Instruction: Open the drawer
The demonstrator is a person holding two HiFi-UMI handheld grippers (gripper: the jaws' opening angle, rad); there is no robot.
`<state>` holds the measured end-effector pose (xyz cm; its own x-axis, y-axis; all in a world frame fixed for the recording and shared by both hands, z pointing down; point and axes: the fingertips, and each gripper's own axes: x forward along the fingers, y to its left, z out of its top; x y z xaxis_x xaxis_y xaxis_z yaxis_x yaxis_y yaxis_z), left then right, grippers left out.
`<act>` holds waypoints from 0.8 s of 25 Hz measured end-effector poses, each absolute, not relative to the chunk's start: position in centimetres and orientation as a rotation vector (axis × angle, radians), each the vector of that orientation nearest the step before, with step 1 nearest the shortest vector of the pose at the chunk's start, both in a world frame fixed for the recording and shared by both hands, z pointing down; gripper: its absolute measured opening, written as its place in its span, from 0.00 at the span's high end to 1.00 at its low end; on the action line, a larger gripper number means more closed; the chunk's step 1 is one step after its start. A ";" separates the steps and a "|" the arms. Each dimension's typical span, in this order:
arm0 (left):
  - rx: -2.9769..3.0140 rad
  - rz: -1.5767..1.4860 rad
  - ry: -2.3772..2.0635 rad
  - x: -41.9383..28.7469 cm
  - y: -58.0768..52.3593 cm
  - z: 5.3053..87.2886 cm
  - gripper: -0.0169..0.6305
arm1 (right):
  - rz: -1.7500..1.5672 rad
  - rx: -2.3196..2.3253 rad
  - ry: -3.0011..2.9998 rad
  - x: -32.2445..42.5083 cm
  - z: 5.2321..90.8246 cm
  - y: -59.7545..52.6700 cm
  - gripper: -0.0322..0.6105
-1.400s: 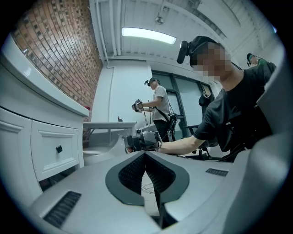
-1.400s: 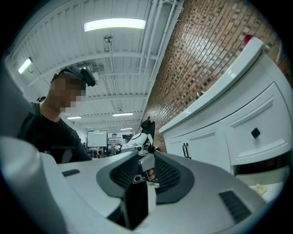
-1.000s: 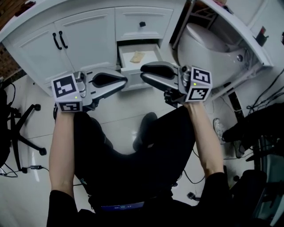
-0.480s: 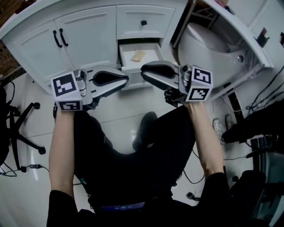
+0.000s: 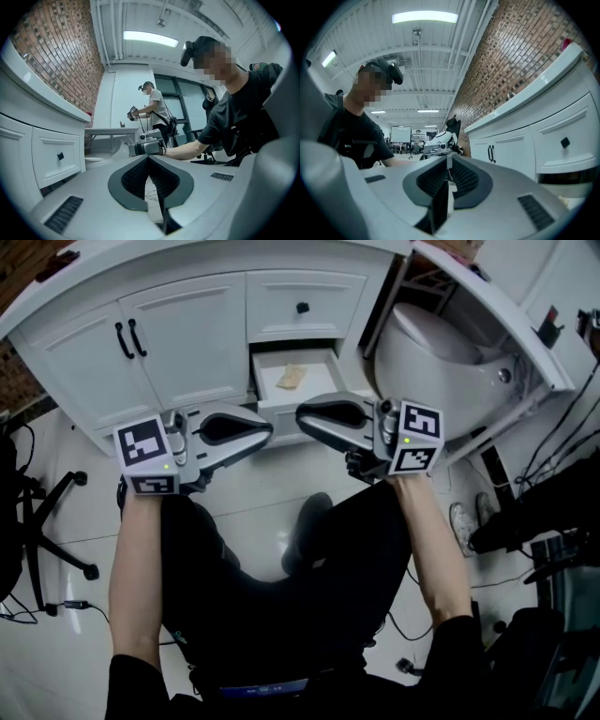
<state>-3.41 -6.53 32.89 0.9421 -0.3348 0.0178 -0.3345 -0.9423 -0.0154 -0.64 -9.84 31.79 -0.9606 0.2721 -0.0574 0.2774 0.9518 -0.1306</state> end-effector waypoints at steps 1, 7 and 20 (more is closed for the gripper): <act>-3.084 -0.031 0.530 -3.4 -6.5 32.9 0.97 | -0.213 0.433 3.069 -0.6 31.9 -9.8 0.87; -3.084 -0.032 0.527 -3.3 -6.5 32.8 0.97 | -0.172 0.438 3.089 -0.7 32.0 -9.6 0.89; -3.079 -0.029 0.527 -3.3 -6.4 32.7 0.97 | -0.137 0.460 3.107 -0.9 32.4 -9.1 0.90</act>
<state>-3.28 -6.43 32.73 0.9428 -0.3328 0.0157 -0.3325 -0.9429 -0.0203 -0.89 -9.11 32.36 -0.9572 0.2892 -0.0110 0.2891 0.9534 -0.0865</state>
